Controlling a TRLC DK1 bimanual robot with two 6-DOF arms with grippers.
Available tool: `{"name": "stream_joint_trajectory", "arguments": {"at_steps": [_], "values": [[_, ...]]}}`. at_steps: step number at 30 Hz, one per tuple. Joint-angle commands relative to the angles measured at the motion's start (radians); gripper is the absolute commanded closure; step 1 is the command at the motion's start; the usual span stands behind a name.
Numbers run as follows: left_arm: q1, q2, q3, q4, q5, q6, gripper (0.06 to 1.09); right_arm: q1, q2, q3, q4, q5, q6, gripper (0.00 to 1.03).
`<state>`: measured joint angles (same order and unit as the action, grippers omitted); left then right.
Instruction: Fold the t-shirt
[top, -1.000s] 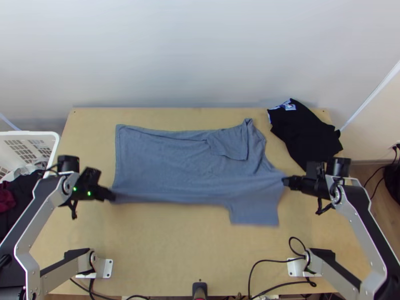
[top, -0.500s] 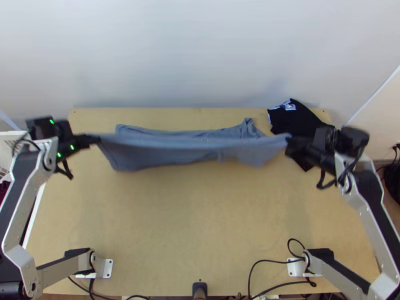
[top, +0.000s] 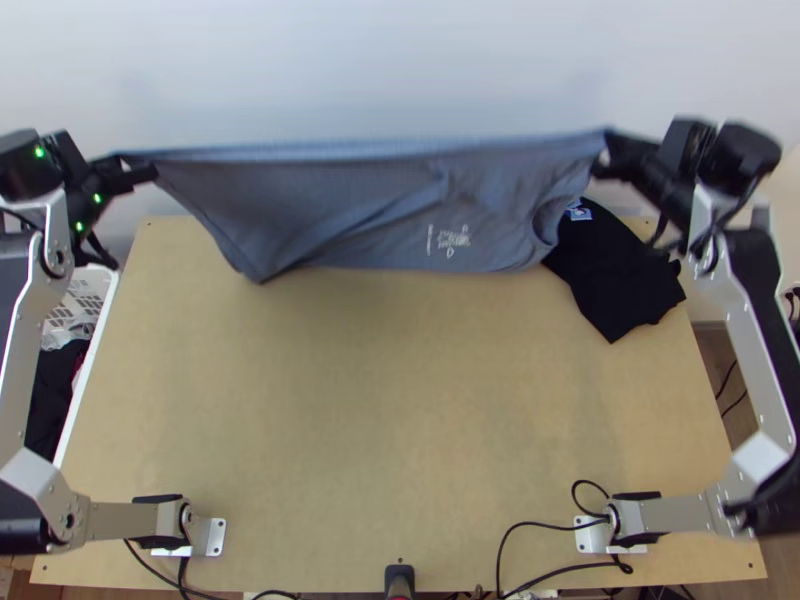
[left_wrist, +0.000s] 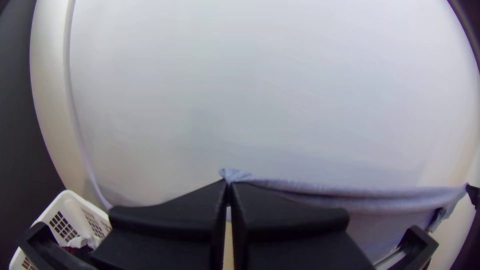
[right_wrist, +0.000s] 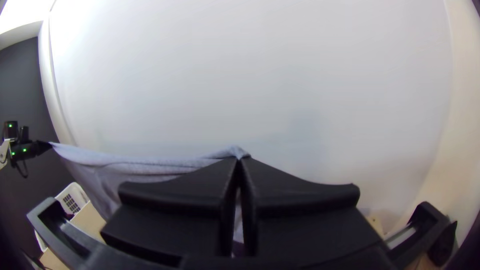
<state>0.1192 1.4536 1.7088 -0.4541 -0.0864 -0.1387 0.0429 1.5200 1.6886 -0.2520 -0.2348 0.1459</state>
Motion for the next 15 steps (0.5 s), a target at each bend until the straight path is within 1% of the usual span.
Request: {"name": "stream_joint_trajectory", "arguments": {"at_steps": [1,3,7,11,15], "values": [[0.008,0.034,0.098,0.043,-0.070,-0.009,1.05,-0.026,0.095,0.203,-0.013,0.042,0.003,1.00],[0.007,0.050,0.135,0.054,-0.090,0.002,1.05,-0.034,0.158,0.316,-0.029,0.060,0.003,1.00],[0.000,0.071,0.206,0.063,-0.119,0.010,1.05,-0.048,0.292,0.599,-0.153,0.061,0.001,1.00],[-0.009,0.051,0.236,0.066,-0.142,0.027,1.05,-0.046,0.259,0.619,-0.156,0.061,-0.009,1.00],[-0.009,-0.015,0.238,0.089,-0.159,0.047,1.05,-0.046,0.143,0.548,-0.164,0.060,-0.009,1.00]]}}
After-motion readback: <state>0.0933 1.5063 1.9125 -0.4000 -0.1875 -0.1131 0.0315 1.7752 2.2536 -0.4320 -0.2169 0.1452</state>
